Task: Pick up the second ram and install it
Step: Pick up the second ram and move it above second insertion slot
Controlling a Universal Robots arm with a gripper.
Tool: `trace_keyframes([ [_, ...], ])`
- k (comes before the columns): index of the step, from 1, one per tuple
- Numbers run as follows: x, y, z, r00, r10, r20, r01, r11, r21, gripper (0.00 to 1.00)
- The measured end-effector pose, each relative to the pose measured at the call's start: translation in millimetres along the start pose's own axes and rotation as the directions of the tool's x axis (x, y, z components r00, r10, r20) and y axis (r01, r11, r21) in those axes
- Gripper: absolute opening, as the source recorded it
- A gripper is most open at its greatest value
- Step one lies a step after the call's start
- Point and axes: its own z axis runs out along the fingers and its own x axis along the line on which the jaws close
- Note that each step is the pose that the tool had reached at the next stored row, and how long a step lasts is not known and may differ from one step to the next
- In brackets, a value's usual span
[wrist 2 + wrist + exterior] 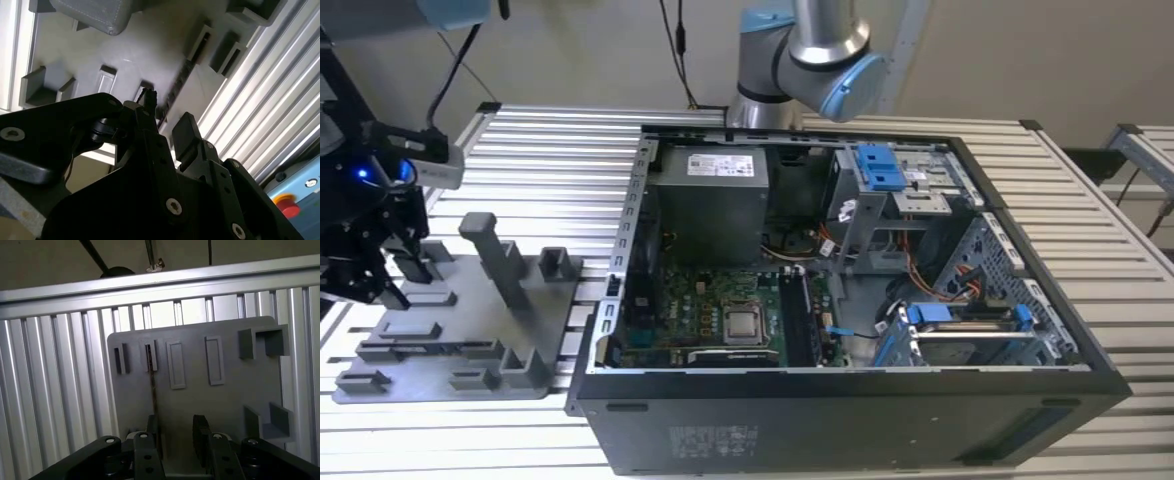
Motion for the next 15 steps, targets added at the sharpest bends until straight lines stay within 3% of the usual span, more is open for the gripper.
trace_keyframes([
  [15,0.5,0.4,17.0,1.0000,0.000,0.0000,0.000,1.0000,-0.0001,0.42],
])
